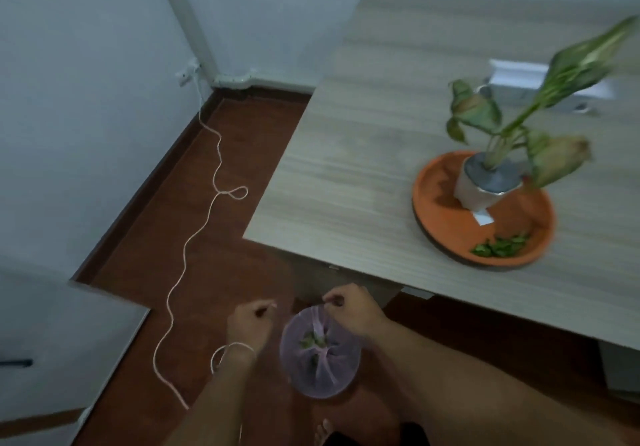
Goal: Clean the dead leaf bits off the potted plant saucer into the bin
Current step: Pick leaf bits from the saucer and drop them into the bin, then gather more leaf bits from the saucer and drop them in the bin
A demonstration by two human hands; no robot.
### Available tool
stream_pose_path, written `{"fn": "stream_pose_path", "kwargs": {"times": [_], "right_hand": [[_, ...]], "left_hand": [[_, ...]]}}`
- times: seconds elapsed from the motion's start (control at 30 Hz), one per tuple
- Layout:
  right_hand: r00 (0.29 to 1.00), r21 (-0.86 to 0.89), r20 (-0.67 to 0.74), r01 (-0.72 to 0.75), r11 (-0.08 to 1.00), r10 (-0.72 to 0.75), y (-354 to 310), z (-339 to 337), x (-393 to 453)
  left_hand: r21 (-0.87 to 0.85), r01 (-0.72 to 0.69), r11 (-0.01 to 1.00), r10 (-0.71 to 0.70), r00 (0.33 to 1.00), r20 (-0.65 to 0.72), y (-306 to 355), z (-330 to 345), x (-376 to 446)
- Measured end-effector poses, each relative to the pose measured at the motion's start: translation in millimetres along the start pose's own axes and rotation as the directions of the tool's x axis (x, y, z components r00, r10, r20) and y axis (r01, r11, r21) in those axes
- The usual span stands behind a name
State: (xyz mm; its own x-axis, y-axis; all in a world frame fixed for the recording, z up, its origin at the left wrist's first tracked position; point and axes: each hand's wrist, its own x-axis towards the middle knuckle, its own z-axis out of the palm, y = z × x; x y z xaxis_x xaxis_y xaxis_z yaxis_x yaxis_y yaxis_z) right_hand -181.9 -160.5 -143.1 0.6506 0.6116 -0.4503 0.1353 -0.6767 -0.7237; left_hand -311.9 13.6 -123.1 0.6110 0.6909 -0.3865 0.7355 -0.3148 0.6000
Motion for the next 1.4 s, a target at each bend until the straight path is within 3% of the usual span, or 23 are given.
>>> {"fn": "stream_pose_path", "kwargs": {"times": [0.13,0.33,0.5,0.67,0.87,1.17,1.4], "right_hand": [[0.991,-0.006,-0.098,0.093,0.996,-0.093,-29.8,-56.2,-20.7],[0.952,-0.028,-0.269,0.146,0.989,-0.148,-33.7,-152.8,-50.6],[0.93,-0.104,-0.352,0.07,0.992,-0.102,18.8,-234.2,-71.5],[0.936,-0.25,-0.351,-0.137,0.959,0.043,81.3,-289.7,-85.0],[0.97,-0.403,-0.243,-0.113,0.908,0.013,110.6,-302.5,-81.3],[0.968,-0.553,-0.238,-0.2,0.809,0.077,128.5,-296.4,-57.0],[0.977,-0.633,-0.205,-0.172,0.754,0.051,135.5,-293.5,-47.5]], "left_hand": [[-0.061,-0.042,0.997,0.039,0.998,-0.053,39.5,-42.1,16.7],[-0.078,-0.219,0.973,0.224,0.973,0.059,144.8,-32.3,28.8],[-0.012,-0.391,0.92,0.384,0.898,0.215,243.4,24.0,-12.0],[0.043,-0.482,0.875,0.429,0.814,0.392,302.7,95.7,-41.3],[0.183,-0.611,0.77,0.411,0.695,0.59,335.9,159.0,-61.8],[0.342,-0.616,0.71,0.368,0.738,0.565,347.3,199.4,-46.5],[0.385,-0.683,0.621,0.379,0.691,0.615,348.6,221.2,-42.1]]}}
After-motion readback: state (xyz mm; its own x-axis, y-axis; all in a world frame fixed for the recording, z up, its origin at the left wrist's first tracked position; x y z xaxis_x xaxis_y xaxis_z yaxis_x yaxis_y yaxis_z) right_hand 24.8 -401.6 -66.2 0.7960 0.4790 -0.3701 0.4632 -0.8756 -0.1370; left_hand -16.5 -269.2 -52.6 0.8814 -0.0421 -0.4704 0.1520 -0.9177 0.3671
